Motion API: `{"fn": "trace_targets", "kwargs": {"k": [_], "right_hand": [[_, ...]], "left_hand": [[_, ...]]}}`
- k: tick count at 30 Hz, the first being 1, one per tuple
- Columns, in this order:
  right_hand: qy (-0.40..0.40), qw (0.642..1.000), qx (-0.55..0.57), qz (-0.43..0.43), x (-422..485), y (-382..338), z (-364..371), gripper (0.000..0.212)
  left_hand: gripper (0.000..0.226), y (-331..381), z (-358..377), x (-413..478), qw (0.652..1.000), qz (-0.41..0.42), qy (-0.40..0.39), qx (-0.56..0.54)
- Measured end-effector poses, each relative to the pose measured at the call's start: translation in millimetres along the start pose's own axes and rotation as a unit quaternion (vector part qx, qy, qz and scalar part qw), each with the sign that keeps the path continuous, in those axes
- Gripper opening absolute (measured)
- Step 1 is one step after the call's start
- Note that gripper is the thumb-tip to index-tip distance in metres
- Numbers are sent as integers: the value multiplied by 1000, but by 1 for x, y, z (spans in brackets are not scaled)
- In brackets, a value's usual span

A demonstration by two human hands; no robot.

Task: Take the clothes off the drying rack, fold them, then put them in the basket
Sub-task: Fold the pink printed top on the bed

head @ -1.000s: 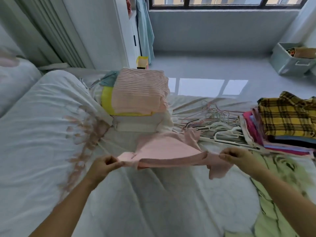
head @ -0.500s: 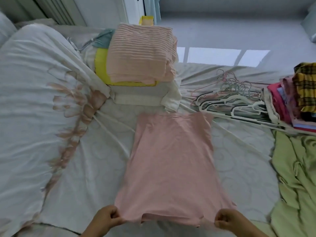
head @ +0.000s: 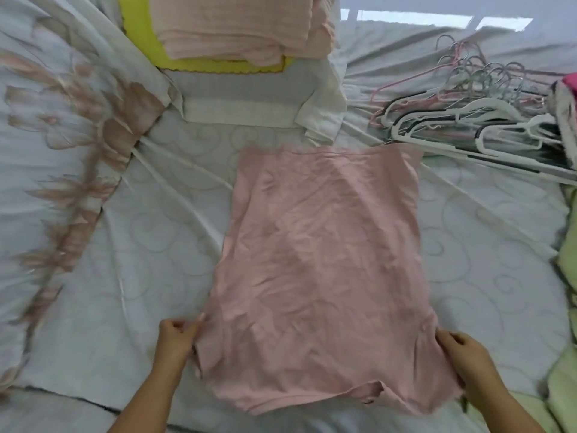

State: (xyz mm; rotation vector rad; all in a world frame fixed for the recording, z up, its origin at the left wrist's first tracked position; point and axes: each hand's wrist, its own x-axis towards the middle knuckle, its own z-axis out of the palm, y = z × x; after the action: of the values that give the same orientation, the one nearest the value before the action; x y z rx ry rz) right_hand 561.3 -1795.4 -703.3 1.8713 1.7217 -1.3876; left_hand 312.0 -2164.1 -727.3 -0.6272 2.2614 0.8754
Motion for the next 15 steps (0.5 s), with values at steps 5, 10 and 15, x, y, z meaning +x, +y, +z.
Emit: {"fn": "trace_targets", "kwargs": {"k": [5,10,15], "right_hand": [[-121,990,46,51,-3,-8,-20,9],[26,998,-56,8,1,11,-64,20],[123,974,-186,-27,22,18,-56,33]], "left_hand": [[17,12,6,-10,994,29,-105,-12],[25,11,-28,-11,995,87,-5,-39],[18,16,-44,-5,981,136,85,112]]}}
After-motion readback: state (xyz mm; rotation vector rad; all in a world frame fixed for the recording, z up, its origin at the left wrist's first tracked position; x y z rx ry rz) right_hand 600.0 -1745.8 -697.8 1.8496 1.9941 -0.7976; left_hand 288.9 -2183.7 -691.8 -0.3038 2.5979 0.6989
